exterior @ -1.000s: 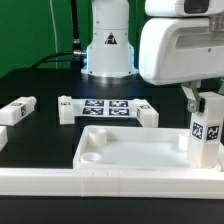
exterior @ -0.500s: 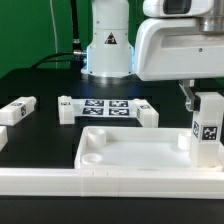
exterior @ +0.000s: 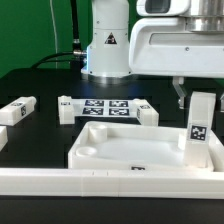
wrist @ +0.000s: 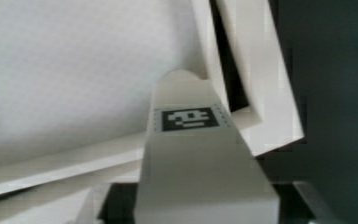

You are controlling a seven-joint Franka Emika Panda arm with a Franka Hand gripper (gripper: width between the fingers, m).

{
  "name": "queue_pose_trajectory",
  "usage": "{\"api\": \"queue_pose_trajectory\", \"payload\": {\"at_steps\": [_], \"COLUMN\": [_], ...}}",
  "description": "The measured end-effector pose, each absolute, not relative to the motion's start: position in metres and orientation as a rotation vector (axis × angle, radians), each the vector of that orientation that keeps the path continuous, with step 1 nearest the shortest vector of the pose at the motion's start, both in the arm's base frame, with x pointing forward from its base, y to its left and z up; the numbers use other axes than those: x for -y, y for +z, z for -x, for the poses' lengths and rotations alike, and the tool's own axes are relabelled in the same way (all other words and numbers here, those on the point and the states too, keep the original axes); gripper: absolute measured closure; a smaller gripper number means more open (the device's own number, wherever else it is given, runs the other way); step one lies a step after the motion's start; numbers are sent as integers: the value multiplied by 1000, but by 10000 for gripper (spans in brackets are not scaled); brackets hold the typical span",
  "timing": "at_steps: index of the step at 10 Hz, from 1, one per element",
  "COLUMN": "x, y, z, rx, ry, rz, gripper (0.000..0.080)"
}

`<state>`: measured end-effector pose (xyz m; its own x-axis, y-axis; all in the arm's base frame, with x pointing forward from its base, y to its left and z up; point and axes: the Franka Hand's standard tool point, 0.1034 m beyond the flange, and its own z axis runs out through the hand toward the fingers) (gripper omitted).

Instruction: Assemble desk

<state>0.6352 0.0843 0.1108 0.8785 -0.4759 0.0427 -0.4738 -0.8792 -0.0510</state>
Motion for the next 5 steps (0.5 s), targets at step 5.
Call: {"api": "queue_pose_trajectory", "payload": {"at_steps": [5], "x": [-67], "y": [111], "z": [-634], "rx": [-1043], "ry": [-79], "rz": [2948], "gripper": [499]}}
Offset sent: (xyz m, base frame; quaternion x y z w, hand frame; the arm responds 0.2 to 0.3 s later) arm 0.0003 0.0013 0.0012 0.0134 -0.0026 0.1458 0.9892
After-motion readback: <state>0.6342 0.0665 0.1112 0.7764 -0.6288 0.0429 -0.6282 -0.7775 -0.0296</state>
